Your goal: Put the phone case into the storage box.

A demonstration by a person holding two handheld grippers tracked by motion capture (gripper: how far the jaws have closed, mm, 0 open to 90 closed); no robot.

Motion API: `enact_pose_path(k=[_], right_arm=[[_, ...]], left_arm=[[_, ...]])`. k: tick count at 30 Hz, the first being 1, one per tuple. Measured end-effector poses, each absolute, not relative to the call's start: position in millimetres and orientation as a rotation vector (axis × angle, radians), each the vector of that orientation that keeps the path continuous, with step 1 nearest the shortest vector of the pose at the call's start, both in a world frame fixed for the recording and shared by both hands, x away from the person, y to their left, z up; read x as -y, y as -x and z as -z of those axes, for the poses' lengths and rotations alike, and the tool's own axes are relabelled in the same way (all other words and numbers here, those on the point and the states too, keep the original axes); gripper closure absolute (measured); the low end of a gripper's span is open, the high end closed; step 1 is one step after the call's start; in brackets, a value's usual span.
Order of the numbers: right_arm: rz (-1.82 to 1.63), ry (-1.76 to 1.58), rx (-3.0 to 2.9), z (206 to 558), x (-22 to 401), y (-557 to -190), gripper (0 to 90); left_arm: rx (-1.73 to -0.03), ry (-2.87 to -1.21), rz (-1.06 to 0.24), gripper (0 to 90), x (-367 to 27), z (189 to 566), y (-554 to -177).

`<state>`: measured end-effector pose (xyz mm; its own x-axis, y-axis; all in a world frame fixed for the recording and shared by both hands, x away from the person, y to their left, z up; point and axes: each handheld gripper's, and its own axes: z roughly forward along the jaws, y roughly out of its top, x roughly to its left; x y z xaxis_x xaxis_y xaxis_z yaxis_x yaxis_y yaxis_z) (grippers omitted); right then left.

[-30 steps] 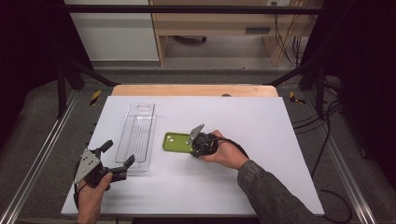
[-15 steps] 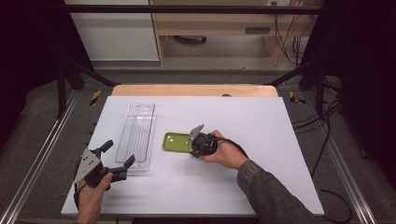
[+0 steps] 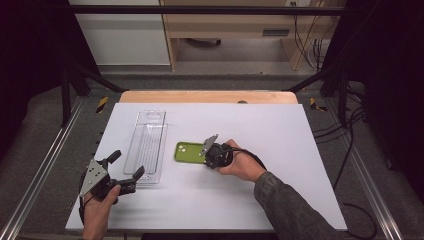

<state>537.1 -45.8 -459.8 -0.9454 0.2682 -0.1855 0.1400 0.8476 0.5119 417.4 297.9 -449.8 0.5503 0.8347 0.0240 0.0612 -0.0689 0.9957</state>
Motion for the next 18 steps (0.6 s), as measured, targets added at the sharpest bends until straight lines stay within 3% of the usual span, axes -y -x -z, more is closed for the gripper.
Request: enact_pose_path(k=[18], right_arm=[[-0.731, -0.277, -2.762, 460.2, 45.4, -535.8, 82.1]], left_arm=[[-0.798, -1.523, -0.763, 0.9, -297.8, 449.8, -417.3]])
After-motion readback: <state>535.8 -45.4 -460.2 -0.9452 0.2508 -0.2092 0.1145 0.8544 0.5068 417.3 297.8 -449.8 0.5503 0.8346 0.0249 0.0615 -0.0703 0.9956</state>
